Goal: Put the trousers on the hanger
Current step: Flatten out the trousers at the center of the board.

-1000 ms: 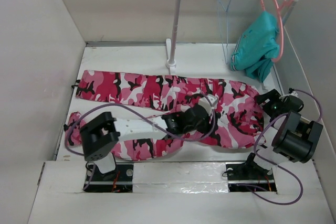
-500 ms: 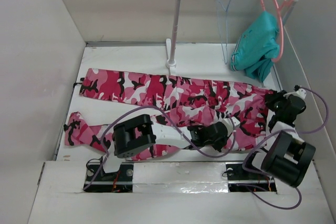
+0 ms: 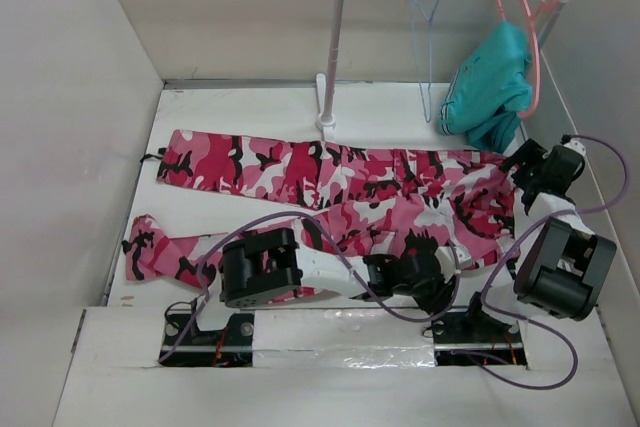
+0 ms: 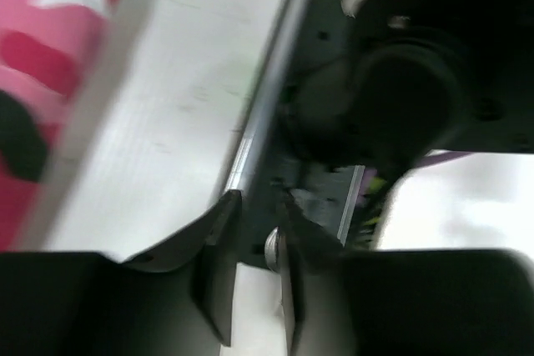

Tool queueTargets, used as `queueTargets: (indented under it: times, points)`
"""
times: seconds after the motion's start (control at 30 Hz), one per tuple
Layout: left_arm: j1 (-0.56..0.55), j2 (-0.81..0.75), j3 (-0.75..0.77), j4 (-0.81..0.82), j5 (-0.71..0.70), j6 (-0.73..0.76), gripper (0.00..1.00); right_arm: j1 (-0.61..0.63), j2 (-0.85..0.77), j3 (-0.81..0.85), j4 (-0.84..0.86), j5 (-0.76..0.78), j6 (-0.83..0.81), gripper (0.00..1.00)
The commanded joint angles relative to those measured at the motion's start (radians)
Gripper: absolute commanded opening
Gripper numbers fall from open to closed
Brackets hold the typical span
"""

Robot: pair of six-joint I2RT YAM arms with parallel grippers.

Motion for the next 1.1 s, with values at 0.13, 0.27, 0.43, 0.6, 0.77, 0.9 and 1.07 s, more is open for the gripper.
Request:
queueTargets:
  times: [0.13, 0.27, 0.43, 0.6, 0.77, 0.9, 1.07]
  points:
    - [-0.005, -0.2, -0.051, 0.098, -0.059, -0.05, 0.48, 0.159, -0.299, 0.009, -0.116, 0.063, -0.041, 0.88]
    - [0.088, -0.41, -0.238, 0.086, -0.193, -0.117, 0.48, 0.313, -0.561, -0.132, -0.181, 0.069, -0.097, 0.38]
    - [0.353, -0.606, -0.395, -0.067, -0.32, -0.235, 0.47, 0.534, -0.767, -0.298, -0.281, -0.042, -0.132, 0.0]
    - [0.573, -0.723, -0.605, -0.14, -0.374, -0.332, 0.46, 0.938, -0.749, -0.303, -0.328, -0.002, -0.129, 0.0]
    - [0.671, -0.795, -0.67, -0.218, -0.425, -0.338, 0.47, 1.27, -0.652, -0.203, -0.417, 0.258, -0.091, 0.08]
    - [0.671, -0.91, -0.746, -0.224, -0.413, -0.32, 0.5, 1.449, -0.62, -0.193, -0.44, 0.378, -0.011, 0.56]
    - [0.671, -0.913, -0.754, -0.285, -0.423, -0.318, 0.55, 1.566, -0.568, -0.206, -0.515, 0.543, 0.13, 0.77]
